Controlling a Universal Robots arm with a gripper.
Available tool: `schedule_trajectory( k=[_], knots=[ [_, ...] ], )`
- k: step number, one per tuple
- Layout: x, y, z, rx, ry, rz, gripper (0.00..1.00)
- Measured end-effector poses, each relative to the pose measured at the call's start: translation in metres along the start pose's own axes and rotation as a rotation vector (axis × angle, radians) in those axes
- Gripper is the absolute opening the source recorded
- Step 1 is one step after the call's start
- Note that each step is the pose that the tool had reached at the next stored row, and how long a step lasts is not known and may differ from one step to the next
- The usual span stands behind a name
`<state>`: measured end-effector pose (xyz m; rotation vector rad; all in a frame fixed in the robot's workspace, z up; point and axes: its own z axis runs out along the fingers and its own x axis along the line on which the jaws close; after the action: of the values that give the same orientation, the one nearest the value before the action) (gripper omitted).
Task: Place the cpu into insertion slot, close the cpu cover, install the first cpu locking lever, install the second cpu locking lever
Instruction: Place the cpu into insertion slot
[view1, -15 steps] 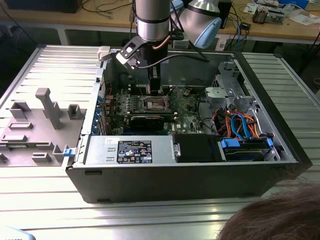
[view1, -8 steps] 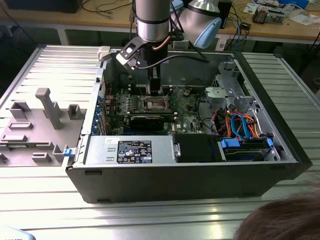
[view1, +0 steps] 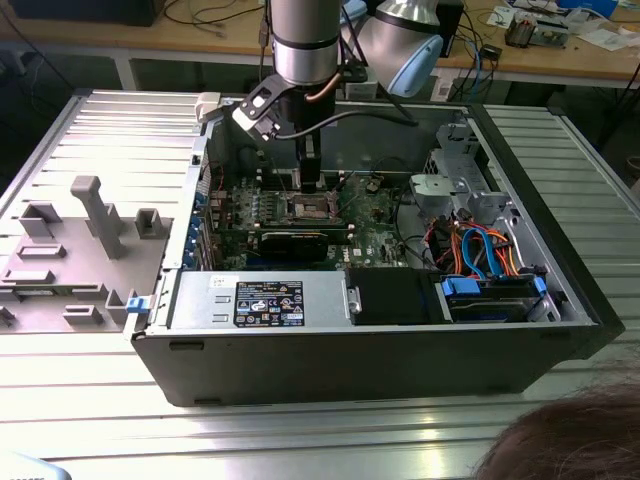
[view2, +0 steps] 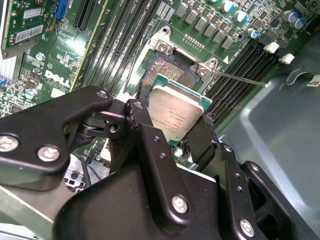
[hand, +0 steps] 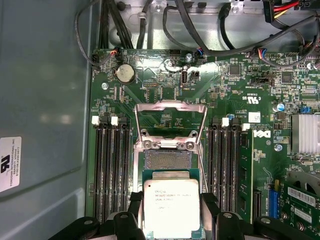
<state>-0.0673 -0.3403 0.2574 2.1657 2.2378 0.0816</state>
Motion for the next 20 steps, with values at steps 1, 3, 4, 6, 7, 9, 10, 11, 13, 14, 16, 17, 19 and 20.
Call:
schedule_trajectory(
  k=[1, 3, 4, 6, 7, 9, 10, 11, 13, 14, 16, 17, 19, 20],
  knots=[
    [0.0, 0.0, 0.0001, 0.0, 0.0, 0.0, 0.55],
    [0.0, 0.0, 0.0006, 0.0, 0.0, 0.0, 0.55],
    [0.0, 0.0, 0.0009, -0.0001, 0.0, 0.0, 0.55],
    [0.0, -0.0001, 0.0011, 0.0, 0.0, 0.0, 0.55],
    [0.0, -0.0001, 0.0014, 0.0, 0.0, 0.0, 0.55],
    [0.0, -0.0001, 0.0018, 0.0, 0.0, 0.0, 0.55],
    [-0.0001, -0.0003, 0.0039, 0.0, 0.0, 0.0, 0.55],
    [-0.0001, -0.0005, 0.006, -0.0001, 0.0001, 0.0, 0.55],
    [-0.0001, -0.0006, 0.0062, 0.0, 0.0, 0.0, 0.55],
    [-0.0001, -0.0005, 0.0063, 0.0, 0.0, 0.0, 0.55],
    [-0.0001, -0.0006, 0.0065, 0.0, 0.0001, 0.0, 0.55],
    [0.0, -0.0006, 0.0067, 0.0, 0.0, 0.0, 0.55],
    [0.0003, -0.0006, 0.0071, -0.0003, 0.0, 0.0, 0.55],
    [0.0004, -0.0006, 0.0074, -0.0001, -0.0011, 0.0, 0.55]
  ],
)
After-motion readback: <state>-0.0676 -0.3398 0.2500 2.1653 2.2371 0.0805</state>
